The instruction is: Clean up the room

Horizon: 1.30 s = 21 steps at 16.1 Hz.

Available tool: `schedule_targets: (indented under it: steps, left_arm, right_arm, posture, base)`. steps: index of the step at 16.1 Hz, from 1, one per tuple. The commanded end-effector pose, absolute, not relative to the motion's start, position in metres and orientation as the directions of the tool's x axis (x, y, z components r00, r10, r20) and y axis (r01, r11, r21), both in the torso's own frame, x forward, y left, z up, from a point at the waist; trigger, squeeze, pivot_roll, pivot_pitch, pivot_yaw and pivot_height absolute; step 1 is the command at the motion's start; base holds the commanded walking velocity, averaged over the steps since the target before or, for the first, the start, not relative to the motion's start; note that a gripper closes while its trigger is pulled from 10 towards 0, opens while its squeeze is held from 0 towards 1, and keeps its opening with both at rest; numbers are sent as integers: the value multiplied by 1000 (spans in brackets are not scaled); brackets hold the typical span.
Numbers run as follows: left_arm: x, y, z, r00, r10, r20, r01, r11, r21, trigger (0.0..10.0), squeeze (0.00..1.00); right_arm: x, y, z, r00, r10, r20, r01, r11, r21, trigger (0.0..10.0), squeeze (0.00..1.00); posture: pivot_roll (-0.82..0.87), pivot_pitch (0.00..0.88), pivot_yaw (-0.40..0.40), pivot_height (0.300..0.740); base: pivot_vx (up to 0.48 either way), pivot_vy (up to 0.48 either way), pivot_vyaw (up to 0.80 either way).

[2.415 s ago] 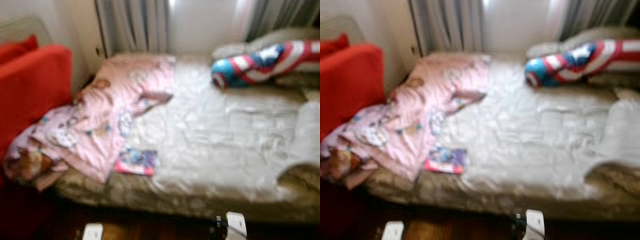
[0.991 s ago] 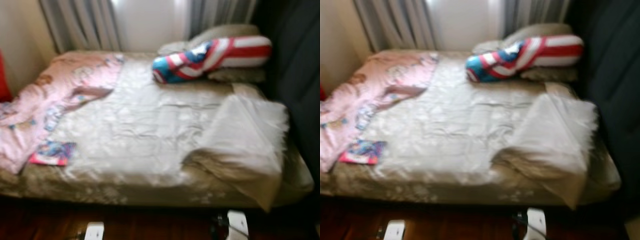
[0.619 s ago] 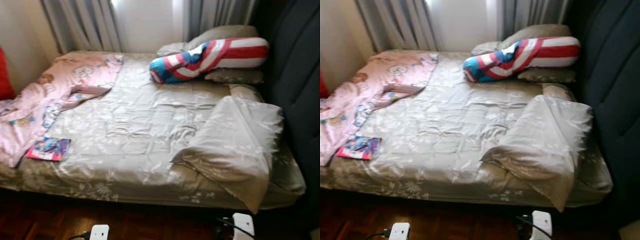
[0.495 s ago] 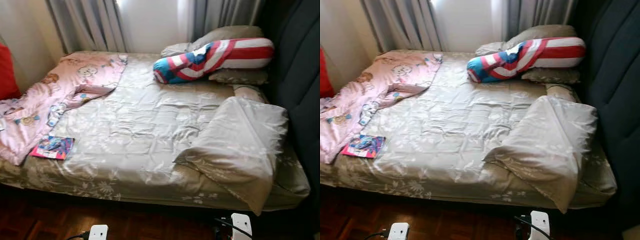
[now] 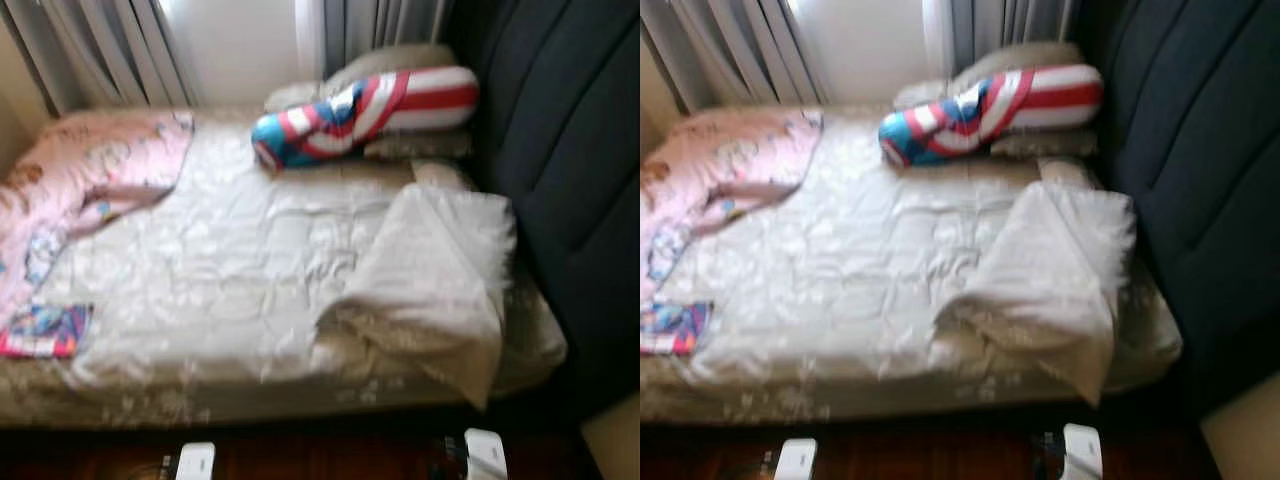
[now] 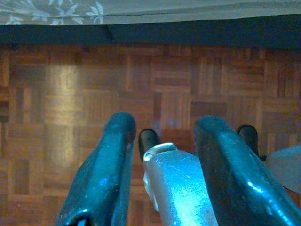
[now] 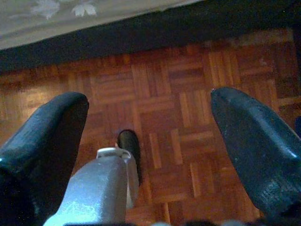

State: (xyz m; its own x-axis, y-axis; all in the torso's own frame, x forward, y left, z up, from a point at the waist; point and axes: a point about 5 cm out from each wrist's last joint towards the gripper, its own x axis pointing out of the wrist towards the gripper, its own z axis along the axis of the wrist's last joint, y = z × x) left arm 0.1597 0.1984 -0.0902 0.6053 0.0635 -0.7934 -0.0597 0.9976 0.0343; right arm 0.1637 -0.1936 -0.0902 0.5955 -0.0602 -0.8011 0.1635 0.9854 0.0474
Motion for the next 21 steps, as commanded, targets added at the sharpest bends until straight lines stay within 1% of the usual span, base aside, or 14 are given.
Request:
schedule_targets:
  steps: [1, 5, 9, 11, 15, 21]
  left_arm:
    - [155, 202, -92, 587, 77, -806, -72, 997, 43, 10000, 0]
    - [155, 202, -92, 588, 76, -805, -72, 997, 41, 10000, 0]
    - [155, 202, -92, 589, 77, -805, -72, 997, 43, 10000, 0]
    - [154, 203, -92, 589, 77, -805, -71, 997, 44, 10000, 0]
    - [154, 202, -92, 589, 75, -805, -68, 997, 43, 10000, 0]
    - [153, 202, -93, 588, 80, -805, -82, 996, 38, 10000, 0]
  right_arm:
    - [168, -191, -88, 611, -54, -789, 162, 985, 58, 10000, 0]
    - [164, -200, -89, 594, -60, -802, 165, 985, 49, 10000, 0]
    - [155, -209, -92, 573, -66, -817, 169, 985, 39, 10000, 0]
    - [152, -211, -92, 570, -67, -819, 172, 984, 38, 10000, 0]
    - [152, -208, -93, 568, -60, -821, 167, 985, 44, 10000, 0]
    - [154, -195, -94, 567, -45, -823, 156, 986, 54, 10000, 0]
  posture:
    - [-7, 5, -7, 740]
    - [-3, 6, -7, 740]
    - [-3, 7, -4, 740]
    - [-3, 1, -2, 740]
    - [-6, 0, -1, 740]
    - [-2, 1, -6, 740]
  base:
    - [285, 0, 0]
    - [285, 0, 0]
    - [288, 0, -666]
    - [285, 0, 0]
    - [270, 0, 0]
    - [0, 0, 0]
